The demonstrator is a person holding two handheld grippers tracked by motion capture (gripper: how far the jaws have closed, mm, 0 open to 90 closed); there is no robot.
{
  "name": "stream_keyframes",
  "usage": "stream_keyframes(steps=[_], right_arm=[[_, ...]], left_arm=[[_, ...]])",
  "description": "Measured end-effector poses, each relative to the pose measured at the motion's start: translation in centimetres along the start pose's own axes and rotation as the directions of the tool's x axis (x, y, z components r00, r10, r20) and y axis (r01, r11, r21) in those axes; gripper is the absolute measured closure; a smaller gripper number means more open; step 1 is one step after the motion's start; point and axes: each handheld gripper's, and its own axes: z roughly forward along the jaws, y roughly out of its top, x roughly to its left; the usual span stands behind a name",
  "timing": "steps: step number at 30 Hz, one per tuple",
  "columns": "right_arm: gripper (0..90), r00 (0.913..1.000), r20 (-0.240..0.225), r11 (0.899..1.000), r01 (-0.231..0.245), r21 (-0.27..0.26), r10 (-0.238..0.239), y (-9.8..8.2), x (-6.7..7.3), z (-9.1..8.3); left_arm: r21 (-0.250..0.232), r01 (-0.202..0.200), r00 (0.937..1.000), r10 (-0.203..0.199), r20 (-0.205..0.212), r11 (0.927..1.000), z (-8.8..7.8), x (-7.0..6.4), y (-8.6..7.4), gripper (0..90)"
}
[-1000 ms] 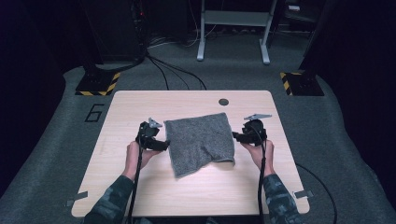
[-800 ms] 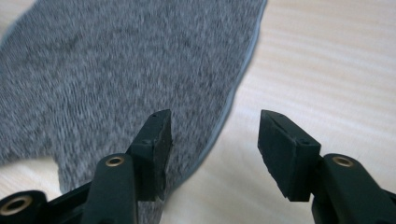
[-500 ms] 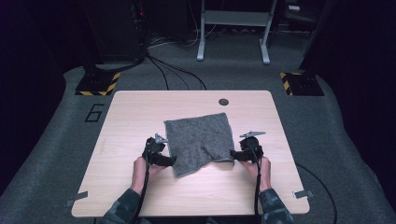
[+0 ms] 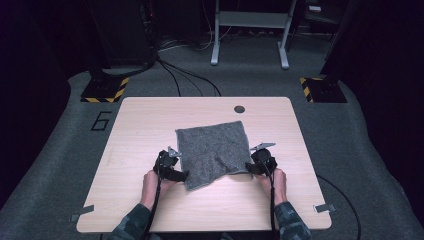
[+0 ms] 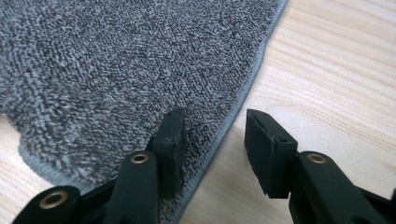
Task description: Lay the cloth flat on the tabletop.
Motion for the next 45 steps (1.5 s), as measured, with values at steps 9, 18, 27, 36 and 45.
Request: stream_keyframes(steps=[9,18,27,36,45], right_arm=[[52.4,0.9987,0.038,0.999,0.035,0.007,-0.035,-0.7,0.3,-0.6],[48.5,0.9996,0.021,1.000,0.021,0.002,-0.021,-1.9,0.7,-1.5],[32.9,0.9997,-0.023,0.997,-0.008,-0.079,0.006,0.4,-0.2,-1.7],[30.0,0.9993,-0.013,0.999,0.033,-0.034,-0.034,1.9,0.1,0.6],[29.2,0.9997,-0.017,1.000,0.015,-0.019,-0.015,0.9,-0.3,1.4]], left_arm=[[0.020,-0.011,0.9999,0.010,0.011,0.9997,-0.5,1.5,-0.6,17.8],[0.033,-0.010,0.9994,0.008,0.032,0.9994,-0.8,2.7,-0.9,16.4],[-0.025,0.035,0.9992,-0.035,0.021,0.9991,-0.9,2.6,0.3,15.1],[0.011,0.022,0.9997,-0.022,-0.003,0.9997,0.4,2.7,0.6,15.2],[0.015,0.023,0.9997,-0.023,-0.001,0.9996,0.5,3.2,0.5,14.7]])
